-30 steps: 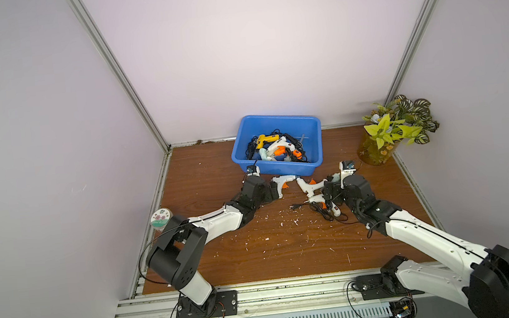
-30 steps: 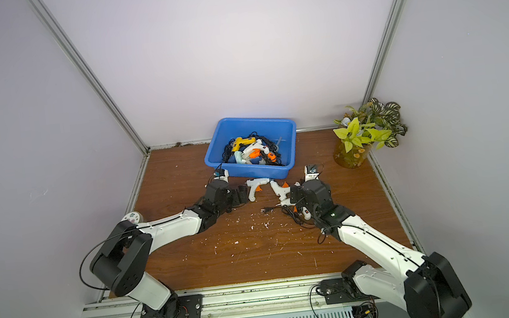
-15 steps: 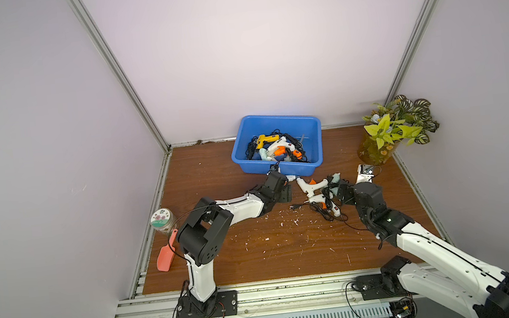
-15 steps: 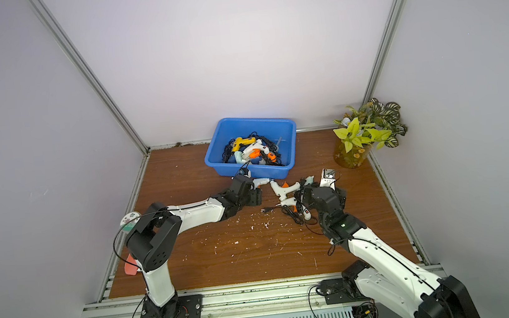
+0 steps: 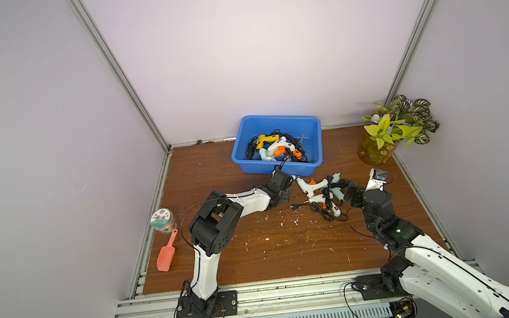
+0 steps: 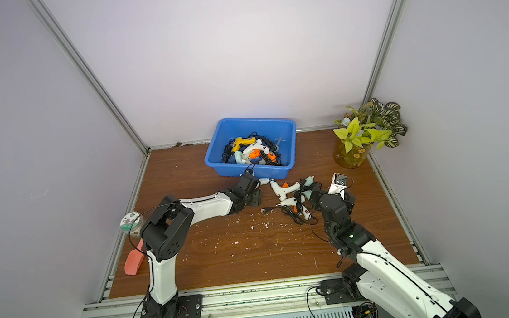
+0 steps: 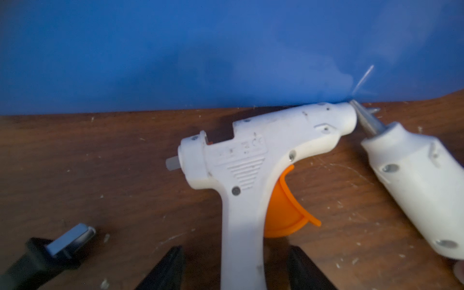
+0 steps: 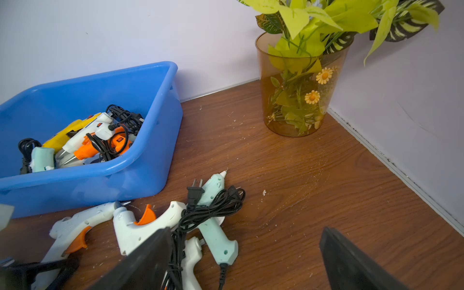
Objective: Put the hot melt glue gun into the storage box
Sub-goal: Pick up the hot melt adhesive gun from the center of the board.
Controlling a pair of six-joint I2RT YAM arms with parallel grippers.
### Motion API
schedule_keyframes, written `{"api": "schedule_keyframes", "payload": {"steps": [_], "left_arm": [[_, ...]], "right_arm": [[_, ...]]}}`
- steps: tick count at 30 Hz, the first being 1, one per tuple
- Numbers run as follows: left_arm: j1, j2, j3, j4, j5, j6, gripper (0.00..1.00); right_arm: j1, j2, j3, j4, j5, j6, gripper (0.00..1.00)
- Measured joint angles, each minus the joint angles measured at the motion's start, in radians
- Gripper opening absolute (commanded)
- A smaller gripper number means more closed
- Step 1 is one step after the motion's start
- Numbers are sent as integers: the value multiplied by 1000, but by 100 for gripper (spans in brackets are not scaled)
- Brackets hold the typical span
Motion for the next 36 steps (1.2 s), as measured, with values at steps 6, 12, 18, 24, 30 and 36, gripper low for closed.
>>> {"api": "schedule_keyframes", "payload": {"steps": [6,12,18,24,30,36], "left_arm": [[-5,39,64,-38,-30,-3,48],[-8,40,66,-45,-40,-2,30],[-8,10,29,-48,-61,-5,11],[-8,-75,-52,-93,-75,-11,0],[-8,-210,-108,-110,-120,-21,0],[-8,-364,-161,-111,-176,-30,0]], "right_arm": [[0,-9,-5,10,0,1,99],[-1,1,-5,22,-2,2,99],[-1,11,-5,23,-2,5,99],[-1,6,-5,24,-2,5,99],[-1,-16,-5,24,-1,6,99],[-1,-35,-5,23,-2,6,99]]}}
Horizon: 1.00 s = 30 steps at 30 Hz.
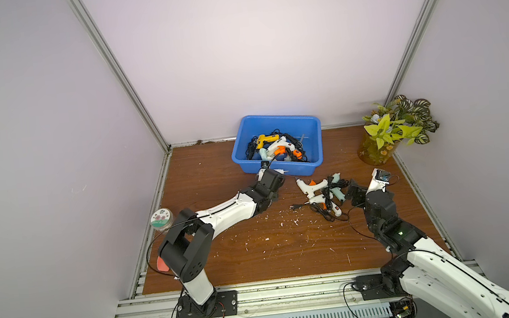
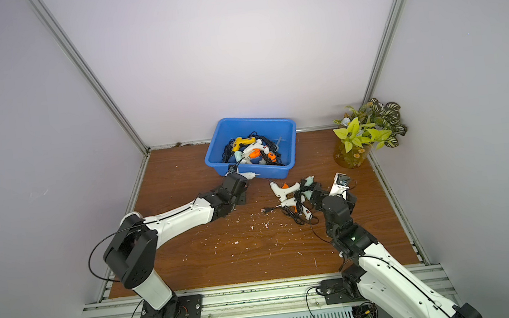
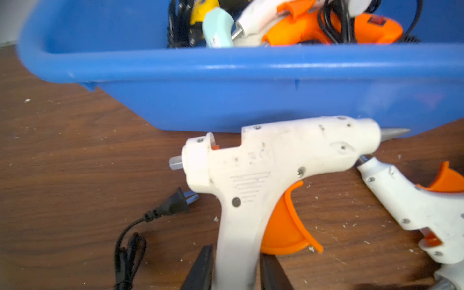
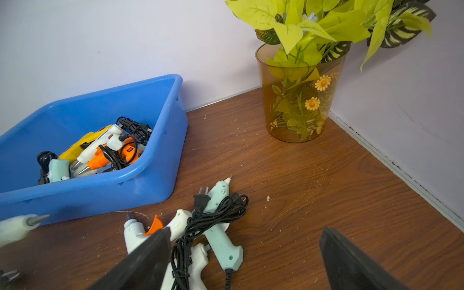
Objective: Put the hot melt glue gun into the storage box
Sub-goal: Pick up the hot melt adhesive gun from the center of the board, then place the hot melt adhesive gun in the storage box.
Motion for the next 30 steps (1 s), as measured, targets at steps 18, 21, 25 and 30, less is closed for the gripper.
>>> {"api": "schedule_keyframes", "payload": {"steps": [18,21,25,30], "left_arm": [[0,-253,136,66,-82,224,0],[1,-251,235,113,-87,307,0],[18,-220,377,200,-80,417,1],[92,-147,480,364,13,504,1]], "right_arm": [[0,-37,0,-3,1,0,99],[0,-46,0,-5,1,0,99],[0,-58,0,-8,1,0,99],[0,-65,0,-23,2,-1,99]]}}
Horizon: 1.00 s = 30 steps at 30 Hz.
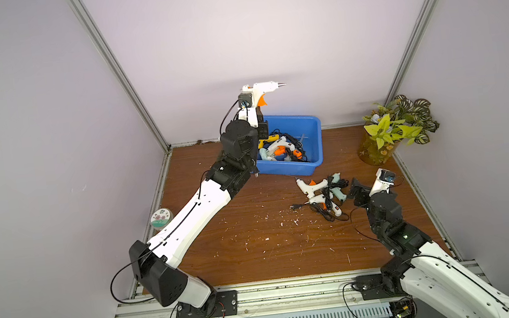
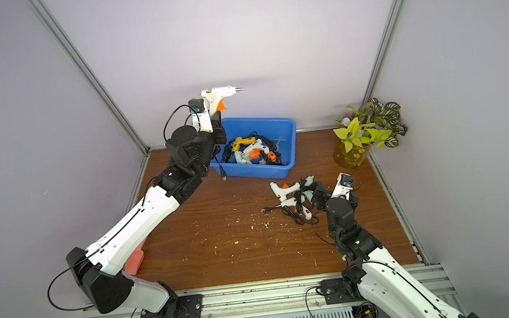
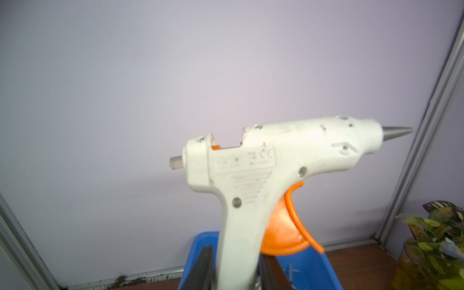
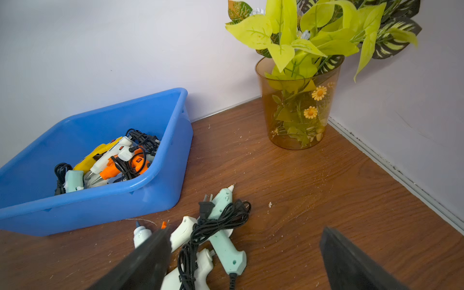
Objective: Put the hot melt glue gun into the storage box
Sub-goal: Place the hot melt adhesive gun in the storage box.
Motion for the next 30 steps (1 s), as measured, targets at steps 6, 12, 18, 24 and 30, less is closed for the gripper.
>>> {"api": "schedule_keyframes", "payload": {"steps": [6,12,18,24,30], "left_arm": [[41,211,198,120,66,113,1],[41,436,384,170,121,203,1],[42,624,498,168,184,225,1],[43,741,507,125,244,215,1],[45,806,509,29,288,195,2]], "right_arm": [[0,-18,0,-43,-1,3,99],[0,-34,1,-49,-12,11,99],[0,-31,2,-67,-32,19,99],[0,-23,2,-73,-47,31,99],[0,-18,2,-77,-63,38,99]]}}
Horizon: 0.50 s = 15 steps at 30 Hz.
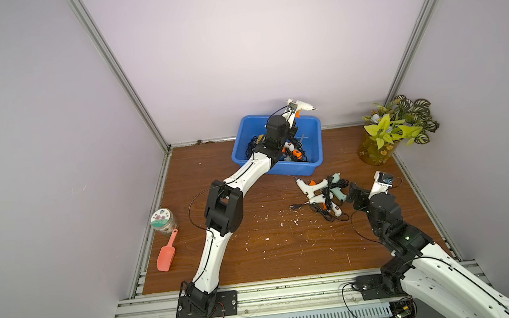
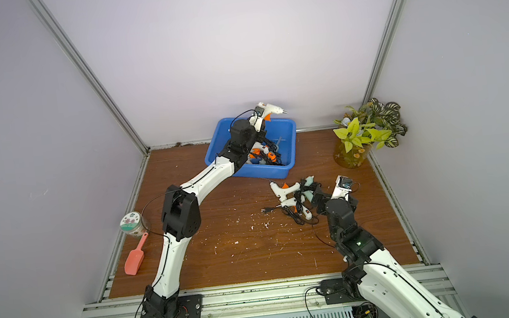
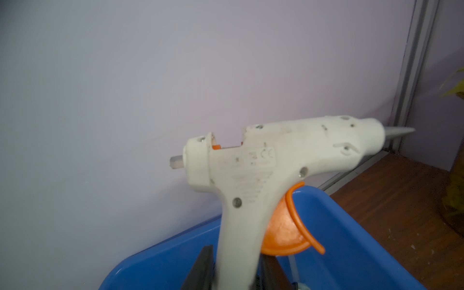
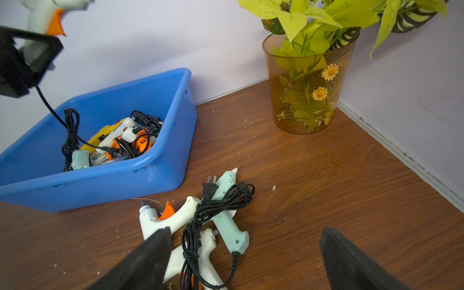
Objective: Put the hot melt glue gun into the storage box
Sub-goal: Place the hot melt adhesive gun in the storage box.
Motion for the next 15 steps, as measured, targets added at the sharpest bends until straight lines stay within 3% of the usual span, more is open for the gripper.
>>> {"api": "schedule_keyframes", "payload": {"steps": [7,15], "left_arm": [[3,94,124,-158,18,-15,9],[7,188,170,-266,25,-18,19]], "right_arm": [[0,0,0,0,-3,6,99],[0,5,1,-8,-3,6,99]]}}
